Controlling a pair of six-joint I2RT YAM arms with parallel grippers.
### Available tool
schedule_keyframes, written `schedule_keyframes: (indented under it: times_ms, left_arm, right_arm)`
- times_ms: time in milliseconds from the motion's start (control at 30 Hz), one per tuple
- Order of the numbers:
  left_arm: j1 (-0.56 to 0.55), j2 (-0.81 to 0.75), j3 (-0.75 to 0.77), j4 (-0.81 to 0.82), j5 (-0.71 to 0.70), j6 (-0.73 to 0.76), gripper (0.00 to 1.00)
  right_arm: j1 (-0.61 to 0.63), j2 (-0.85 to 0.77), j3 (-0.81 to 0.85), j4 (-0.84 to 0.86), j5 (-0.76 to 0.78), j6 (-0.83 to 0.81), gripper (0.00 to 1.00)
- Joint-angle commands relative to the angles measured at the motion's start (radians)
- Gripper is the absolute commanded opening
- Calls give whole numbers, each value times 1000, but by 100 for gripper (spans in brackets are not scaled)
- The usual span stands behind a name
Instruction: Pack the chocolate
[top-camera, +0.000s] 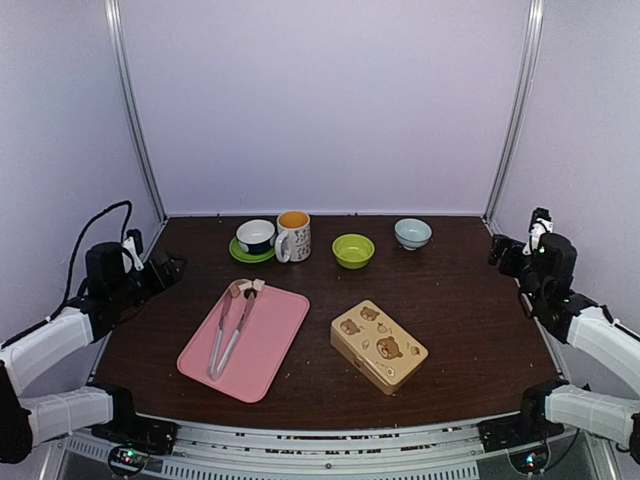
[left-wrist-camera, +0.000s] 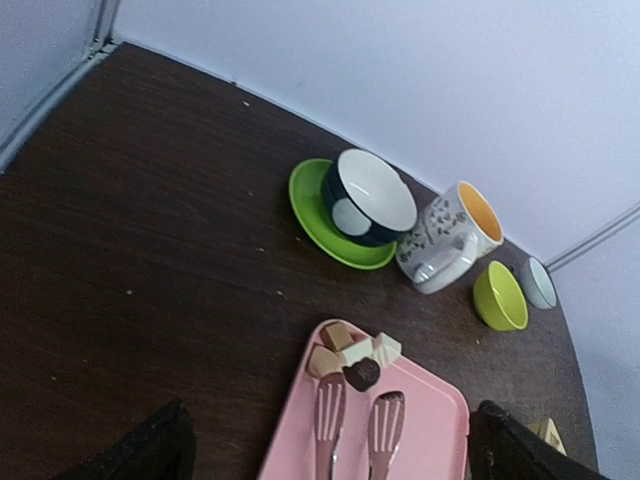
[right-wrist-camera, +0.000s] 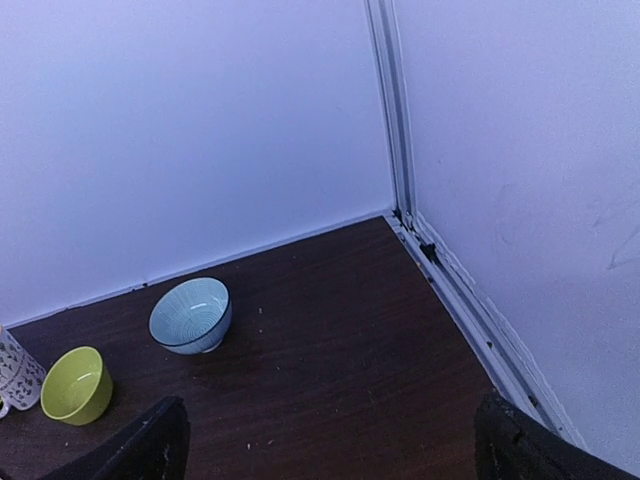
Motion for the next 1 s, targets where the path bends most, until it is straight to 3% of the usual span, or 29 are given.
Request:
schedule_keyframes:
  times_ms: [0, 67, 367, 433, 633, 767, 967]
  left_arm:
    - [-91, -19, -27, 29, 34, -63, 98]
    - [-126, -8, -31, 41, 35, -67, 98]
    - [-307, 22, -42, 77, 38, -88, 98]
    - [-348, 40, -37, 85, 28, -87, 98]
    - [-431, 85, -16, 111, 1, -87, 98]
    - [-466, 125, 3, 123, -2, -81, 98]
    - [-518, 186, 26, 162, -28, -80, 98]
  right_arm:
    - [3, -44, 39, -282, 67, 134, 100]
    - [4, -60, 32, -307, 39, 178, 100]
    - [13, 6, 68, -469, -457, 267, 100]
    - [46, 21, 58, -508, -508, 278, 100]
    - [188, 5, 43, -684, -475, 291, 97]
    - [271, -39, 10, -770, -447, 341, 88]
    - [432, -96, -93, -759, -459, 469, 76]
